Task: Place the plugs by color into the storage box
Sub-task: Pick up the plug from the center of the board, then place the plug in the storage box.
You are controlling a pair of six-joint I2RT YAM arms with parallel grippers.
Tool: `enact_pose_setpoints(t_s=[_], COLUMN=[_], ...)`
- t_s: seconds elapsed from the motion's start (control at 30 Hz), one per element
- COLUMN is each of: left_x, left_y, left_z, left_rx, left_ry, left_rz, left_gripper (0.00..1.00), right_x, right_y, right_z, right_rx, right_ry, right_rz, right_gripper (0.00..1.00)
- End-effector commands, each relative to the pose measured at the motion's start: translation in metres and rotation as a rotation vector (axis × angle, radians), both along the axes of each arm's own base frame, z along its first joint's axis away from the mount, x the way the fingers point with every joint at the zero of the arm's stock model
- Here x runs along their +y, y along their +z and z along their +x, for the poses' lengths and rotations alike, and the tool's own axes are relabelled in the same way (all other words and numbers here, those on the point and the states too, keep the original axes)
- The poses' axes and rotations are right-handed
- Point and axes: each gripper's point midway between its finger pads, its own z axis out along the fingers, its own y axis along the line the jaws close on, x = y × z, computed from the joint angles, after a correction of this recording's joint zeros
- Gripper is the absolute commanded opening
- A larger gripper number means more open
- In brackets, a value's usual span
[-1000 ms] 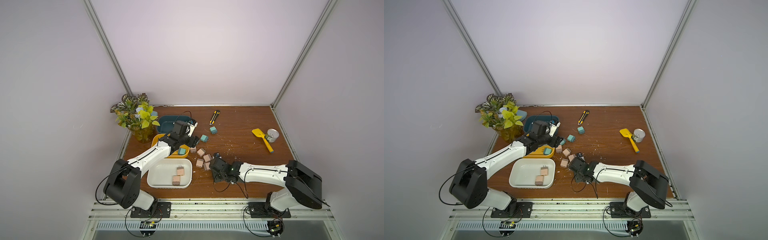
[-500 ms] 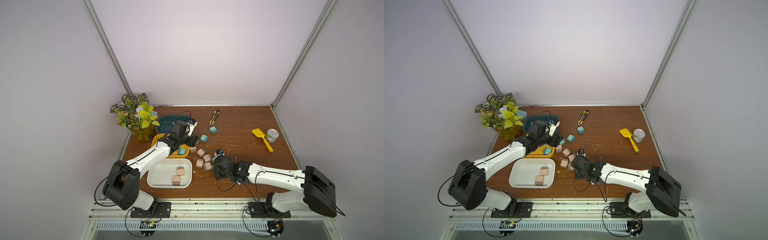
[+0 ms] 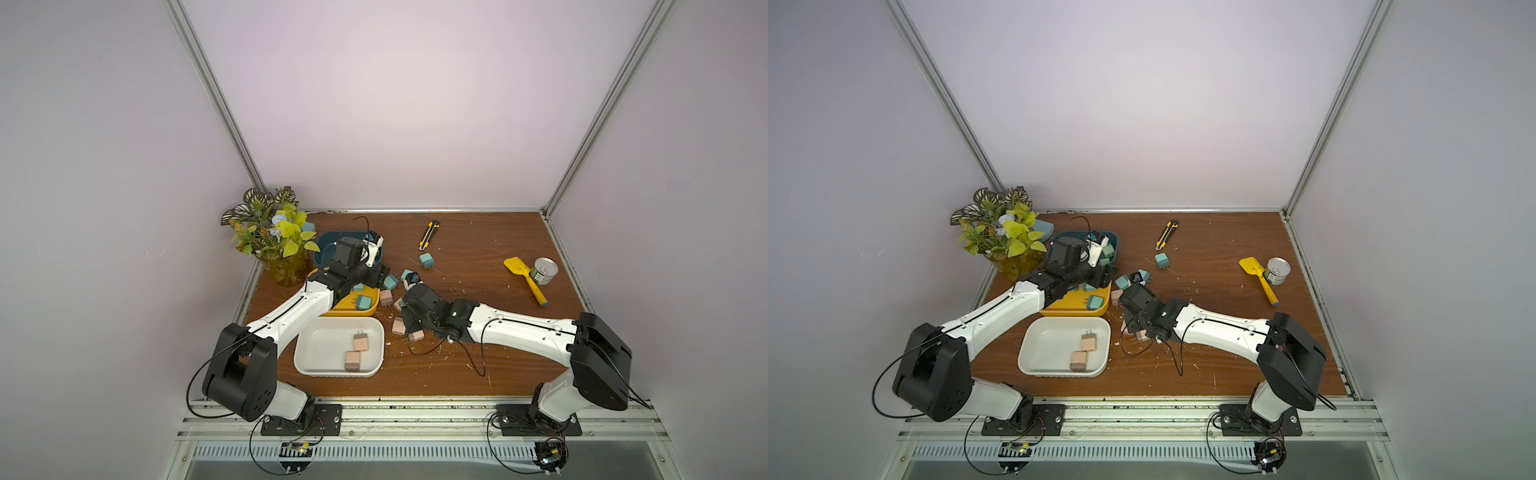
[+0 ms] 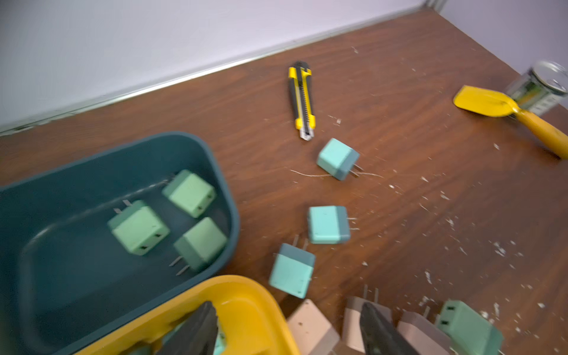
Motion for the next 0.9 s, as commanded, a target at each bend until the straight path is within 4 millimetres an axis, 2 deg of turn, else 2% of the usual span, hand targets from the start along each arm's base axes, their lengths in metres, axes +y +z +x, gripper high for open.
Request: enact_pose_setpoints(t_s=[0.0,0.13,0.3,0.5,0.63,0.77,0.87], left_x=[0.032,0.051,0.063,0.064,0.072,0.080,0.078], left_y=[0.023,0.027,0.024,0.021,0.026,0.028,0.026], left_z=[0.013,0.022,0.028,0.031,0.031,0.040,0.052], left_rx=[-0.060,-0.077,-0.065,-0.038,-0.057,-0.081,-0.076], left_ry=[0.111,0.172,0.221,0.230,0.259,0.291,0.295], left_rz=[-0.073,-0.049,-0.054,-0.067,-0.054,-0.029,-0.030], left_gripper=[0.73,0.72,0.71,0.74,0.76,0.76,0.76], right_x=[0.023,0.043,0.067,0.089,0.104,0.125,0.139], right_y=[0.026,0.023,0.027,0.028,0.038,0.041,0.039], right_z=[0.029,0.058,0.090,0.128,0.145,0.161,0.175], right_rx=[-0.066,-0.064,-0.072,-0.080,-0.073,-0.071,-0.072], right_ry=[0.056,0.087,0.109,0.106,0.110,0.128,0.136], right_rz=[0.049,0.061,0.083,0.098,0.180,0.238,0.255], right_gripper=[0.39,0.39,0.39,0.39,0.40,0.40,0.40])
